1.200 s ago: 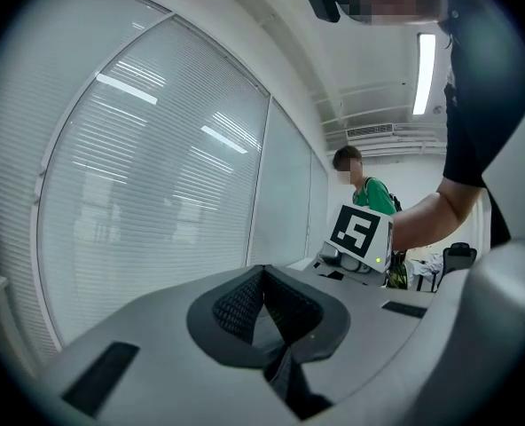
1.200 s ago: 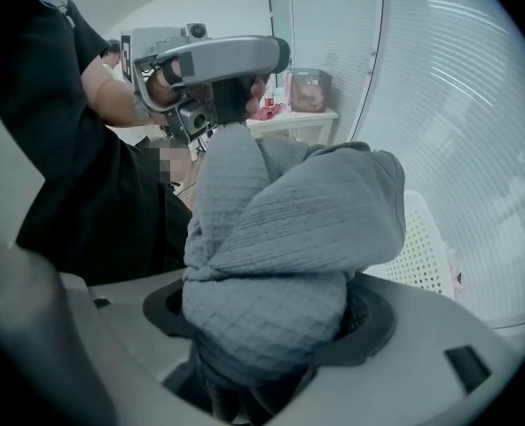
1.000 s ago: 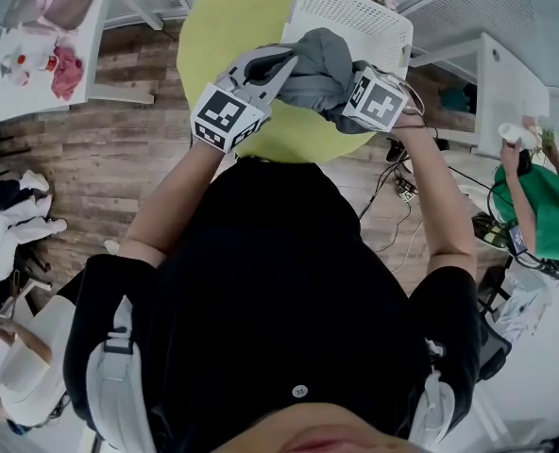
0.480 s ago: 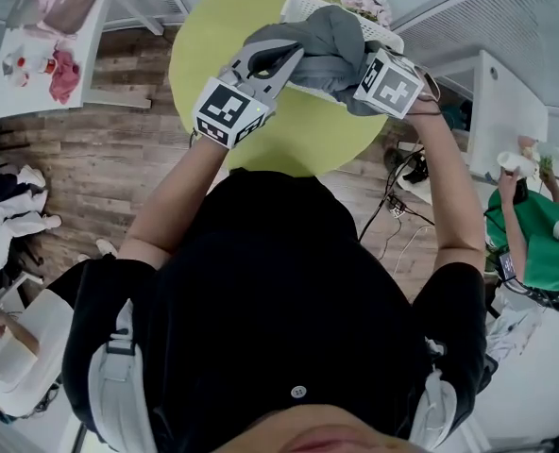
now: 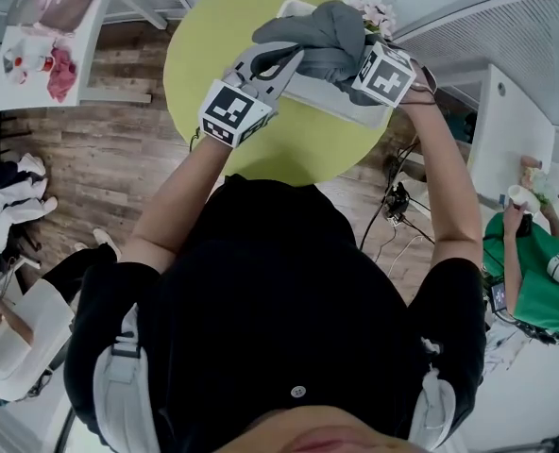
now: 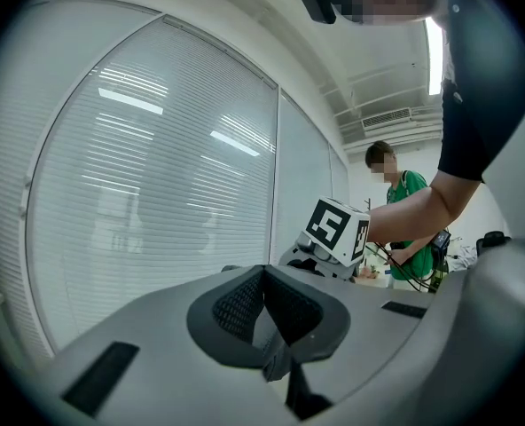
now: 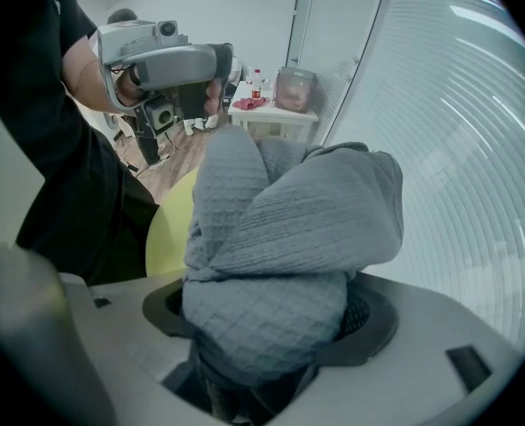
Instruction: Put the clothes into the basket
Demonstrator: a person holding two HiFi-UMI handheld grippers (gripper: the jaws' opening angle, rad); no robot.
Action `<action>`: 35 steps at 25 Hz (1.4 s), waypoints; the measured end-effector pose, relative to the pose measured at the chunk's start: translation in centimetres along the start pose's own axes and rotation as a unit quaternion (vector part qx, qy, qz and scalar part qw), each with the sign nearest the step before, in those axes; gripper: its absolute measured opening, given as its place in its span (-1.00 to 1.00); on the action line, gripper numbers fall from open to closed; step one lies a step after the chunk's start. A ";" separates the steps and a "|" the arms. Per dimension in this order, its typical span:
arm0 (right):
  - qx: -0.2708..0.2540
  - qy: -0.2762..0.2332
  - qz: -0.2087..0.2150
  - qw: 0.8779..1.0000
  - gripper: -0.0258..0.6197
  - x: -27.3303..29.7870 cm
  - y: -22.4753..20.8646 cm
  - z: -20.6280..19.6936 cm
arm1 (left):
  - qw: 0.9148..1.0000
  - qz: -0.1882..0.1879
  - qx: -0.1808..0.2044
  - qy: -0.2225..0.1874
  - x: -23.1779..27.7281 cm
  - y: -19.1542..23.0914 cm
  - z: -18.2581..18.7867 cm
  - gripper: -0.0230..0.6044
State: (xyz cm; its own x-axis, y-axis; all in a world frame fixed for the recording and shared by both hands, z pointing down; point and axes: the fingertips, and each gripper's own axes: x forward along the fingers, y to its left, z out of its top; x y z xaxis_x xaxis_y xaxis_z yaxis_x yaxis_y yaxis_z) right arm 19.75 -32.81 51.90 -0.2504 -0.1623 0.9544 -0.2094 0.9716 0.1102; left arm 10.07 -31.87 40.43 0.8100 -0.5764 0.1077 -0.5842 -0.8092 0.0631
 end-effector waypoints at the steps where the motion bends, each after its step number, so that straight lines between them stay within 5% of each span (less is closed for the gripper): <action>1: -0.001 0.001 0.003 1.000 0.20 0.8 -0.2 -0.2 | 1.000 0.001 0.000 0.003 0.3 0.2 -0.4 -0.89; 18: -0.001 0.014 0.073 0.997 0.20 11.6 0.7 -3.5 | 0.997 0.021 -0.017 0.074 4.7 0.7 -8.4 -0.89; 35: 0.008 0.028 0.091 0.995 0.24 19.9 1.6 -5.3 | 0.994 0.032 -0.033 0.098 4.9 1.6 -11.0 -0.89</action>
State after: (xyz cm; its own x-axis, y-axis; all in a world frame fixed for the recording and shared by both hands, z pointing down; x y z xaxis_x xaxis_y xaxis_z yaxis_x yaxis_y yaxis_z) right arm 19.48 -33.55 72.58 -0.2333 0.0260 0.9721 -0.1813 0.9810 -0.0697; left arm 12.54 -34.71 52.02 0.7488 -0.5885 0.3048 -0.6423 -0.7579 0.1144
